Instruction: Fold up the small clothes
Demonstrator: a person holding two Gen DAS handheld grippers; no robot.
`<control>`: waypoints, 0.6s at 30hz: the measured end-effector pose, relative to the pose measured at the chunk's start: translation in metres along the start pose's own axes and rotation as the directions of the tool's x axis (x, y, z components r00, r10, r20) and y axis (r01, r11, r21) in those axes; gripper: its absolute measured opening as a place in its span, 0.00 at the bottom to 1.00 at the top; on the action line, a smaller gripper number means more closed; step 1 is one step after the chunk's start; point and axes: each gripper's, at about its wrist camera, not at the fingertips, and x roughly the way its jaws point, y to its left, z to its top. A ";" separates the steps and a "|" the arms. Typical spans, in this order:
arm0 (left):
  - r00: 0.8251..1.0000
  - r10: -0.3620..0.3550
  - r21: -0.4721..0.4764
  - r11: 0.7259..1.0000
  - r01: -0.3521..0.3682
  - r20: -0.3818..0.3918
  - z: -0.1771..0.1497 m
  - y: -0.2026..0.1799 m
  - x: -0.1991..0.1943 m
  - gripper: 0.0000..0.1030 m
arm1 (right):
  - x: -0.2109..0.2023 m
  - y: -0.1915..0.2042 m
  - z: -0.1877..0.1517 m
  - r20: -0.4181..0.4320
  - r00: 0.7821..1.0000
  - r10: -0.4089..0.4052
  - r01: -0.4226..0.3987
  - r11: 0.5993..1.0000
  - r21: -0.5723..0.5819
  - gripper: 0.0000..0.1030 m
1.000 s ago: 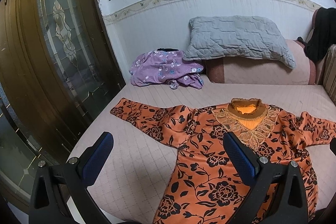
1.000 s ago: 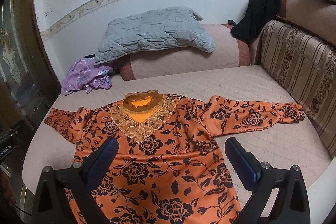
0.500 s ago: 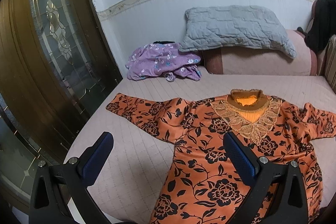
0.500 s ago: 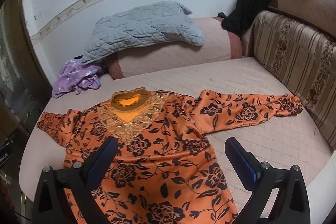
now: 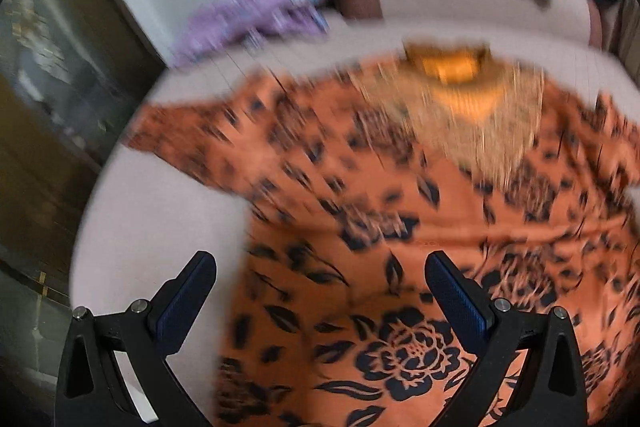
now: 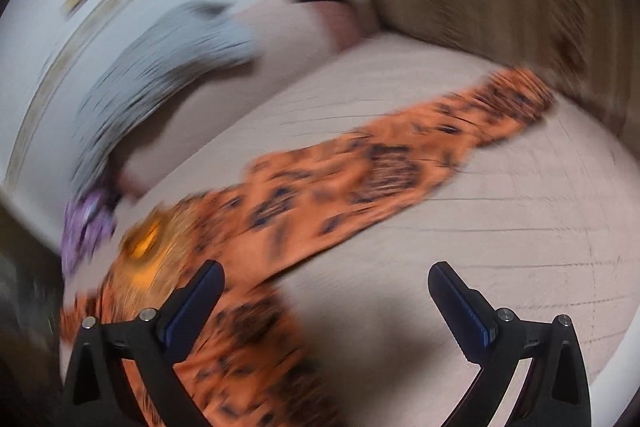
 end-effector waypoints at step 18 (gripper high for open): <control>0.988 -0.149 -0.085 0.985 0.151 0.034 -0.043 -0.011 0.049 1.00 | 0.107 -0.192 0.128 0.120 0.993 -0.011 -0.067 0.778 0.625 0.42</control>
